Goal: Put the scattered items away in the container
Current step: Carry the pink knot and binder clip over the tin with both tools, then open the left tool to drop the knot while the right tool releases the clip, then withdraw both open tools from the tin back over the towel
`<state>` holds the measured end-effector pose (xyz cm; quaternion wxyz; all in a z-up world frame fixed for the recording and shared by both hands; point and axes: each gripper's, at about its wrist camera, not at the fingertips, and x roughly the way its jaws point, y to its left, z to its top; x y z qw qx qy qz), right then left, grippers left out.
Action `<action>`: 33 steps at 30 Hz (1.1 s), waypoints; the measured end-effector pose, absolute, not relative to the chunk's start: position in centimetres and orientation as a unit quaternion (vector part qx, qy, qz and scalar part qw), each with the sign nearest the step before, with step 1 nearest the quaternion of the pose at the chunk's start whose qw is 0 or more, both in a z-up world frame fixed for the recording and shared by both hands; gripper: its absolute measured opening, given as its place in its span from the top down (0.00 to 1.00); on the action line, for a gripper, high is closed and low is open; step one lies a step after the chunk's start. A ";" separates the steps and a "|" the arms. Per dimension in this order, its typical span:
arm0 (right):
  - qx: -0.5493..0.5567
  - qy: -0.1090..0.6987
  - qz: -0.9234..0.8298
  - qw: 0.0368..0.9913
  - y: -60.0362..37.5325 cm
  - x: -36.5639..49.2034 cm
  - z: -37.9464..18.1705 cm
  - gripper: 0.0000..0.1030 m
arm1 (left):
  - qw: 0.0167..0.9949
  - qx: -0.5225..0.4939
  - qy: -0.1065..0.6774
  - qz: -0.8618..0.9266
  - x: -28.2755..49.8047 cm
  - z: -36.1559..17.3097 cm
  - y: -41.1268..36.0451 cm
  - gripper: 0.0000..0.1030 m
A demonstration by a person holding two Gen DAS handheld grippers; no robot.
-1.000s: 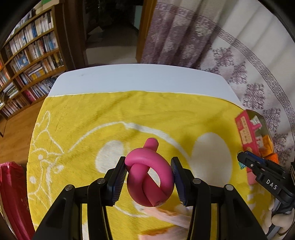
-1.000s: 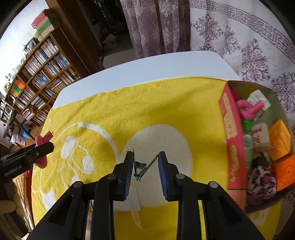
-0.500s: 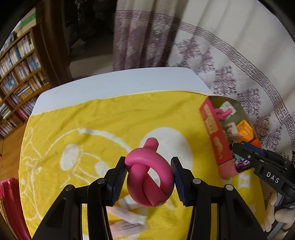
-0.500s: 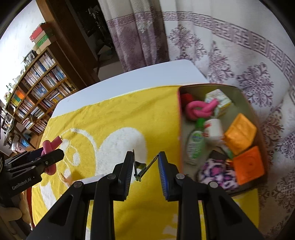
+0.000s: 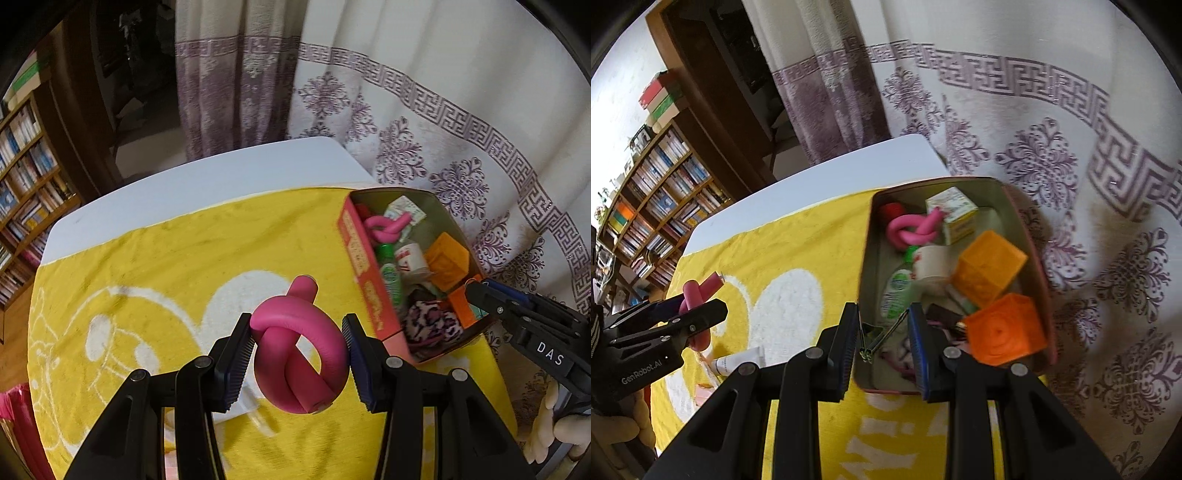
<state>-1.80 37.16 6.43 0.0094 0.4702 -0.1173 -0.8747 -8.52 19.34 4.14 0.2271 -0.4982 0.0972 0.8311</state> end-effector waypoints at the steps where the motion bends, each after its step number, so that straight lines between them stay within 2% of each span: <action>1: 0.469 -0.118 -0.875 0.008 37.6 -1.7 6.5 0.71 | 0.229 -0.498 0.098 0.831 -8.5 4.1 19.9 0.51; 25: 0.455 -0.133 -0.880 -0.013 44.1 -1.3 7.6 0.71 | 0.314 -0.503 0.103 0.799 -7.4 3.5 29.7 0.51; 26: 0.455 -0.133 -0.880 -0.010 44.1 -1.4 7.6 0.71 | 0.320 -0.506 0.099 0.795 -7.3 3.4 30.0 0.44; 27: 0.456 -0.133 -0.880 -0.004 44.0 -1.7 7.6 0.71 | 0.323 -0.512 0.096 0.790 -7.3 3.2 30.4 0.26; 29: 0.459 -0.135 -0.878 0.006 43.9 -2.1 7.6 0.70 | 0.316 -0.510 0.089 0.795 -7.2 3.2 30.3 0.21; 32: 0.459 -0.149 -0.876 0.005 44.3 -2.5 7.5 0.57 | 0.309 -0.517 0.078 0.794 -7.5 3.1 29.7 0.21; 33: 0.458 -0.151 -0.876 0.004 44.4 -2.5 7.5 0.56 | 0.304 -0.518 0.077 0.796 -7.5 3.2 29.4 0.21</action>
